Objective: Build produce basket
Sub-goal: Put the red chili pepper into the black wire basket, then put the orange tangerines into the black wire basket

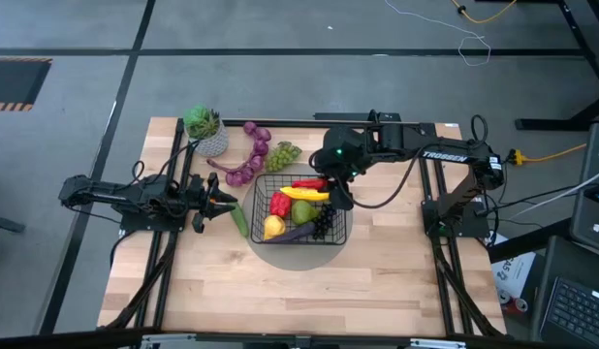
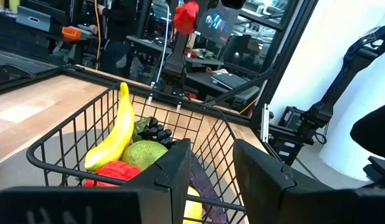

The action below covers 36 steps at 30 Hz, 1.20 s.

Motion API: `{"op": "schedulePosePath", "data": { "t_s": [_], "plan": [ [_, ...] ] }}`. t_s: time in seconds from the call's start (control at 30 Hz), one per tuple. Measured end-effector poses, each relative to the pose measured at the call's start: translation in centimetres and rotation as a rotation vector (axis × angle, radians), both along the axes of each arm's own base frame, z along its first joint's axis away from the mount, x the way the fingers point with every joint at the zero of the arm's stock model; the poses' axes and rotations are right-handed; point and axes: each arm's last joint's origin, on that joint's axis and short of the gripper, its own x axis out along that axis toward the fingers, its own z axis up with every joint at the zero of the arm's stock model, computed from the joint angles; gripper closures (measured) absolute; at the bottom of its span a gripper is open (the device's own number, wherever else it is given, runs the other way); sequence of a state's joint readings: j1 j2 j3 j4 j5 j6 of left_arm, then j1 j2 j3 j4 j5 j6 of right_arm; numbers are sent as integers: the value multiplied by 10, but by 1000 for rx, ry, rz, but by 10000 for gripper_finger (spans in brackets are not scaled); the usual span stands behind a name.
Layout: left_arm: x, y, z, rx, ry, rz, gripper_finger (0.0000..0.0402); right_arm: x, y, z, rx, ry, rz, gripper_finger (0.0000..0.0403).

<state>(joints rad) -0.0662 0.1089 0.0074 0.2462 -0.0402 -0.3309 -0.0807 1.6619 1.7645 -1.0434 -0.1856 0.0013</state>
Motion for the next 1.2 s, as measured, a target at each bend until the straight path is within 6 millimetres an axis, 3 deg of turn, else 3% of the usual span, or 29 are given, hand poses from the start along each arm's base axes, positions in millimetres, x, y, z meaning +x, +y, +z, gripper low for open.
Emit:
{"op": "schedulePosePath", "data": {
  "t_s": [0.43,0.83,1.2],
  "plan": [
    [0,0,0,0,0,0,286,4,-1,3,-84,-59,79,264],
    [0,0,0,0,0,0,286,4,13,3,-80,-63,129,174],
    [0,0,0,0,0,0,286,1,14,1,-56,-27,144,166]
  ]
}}
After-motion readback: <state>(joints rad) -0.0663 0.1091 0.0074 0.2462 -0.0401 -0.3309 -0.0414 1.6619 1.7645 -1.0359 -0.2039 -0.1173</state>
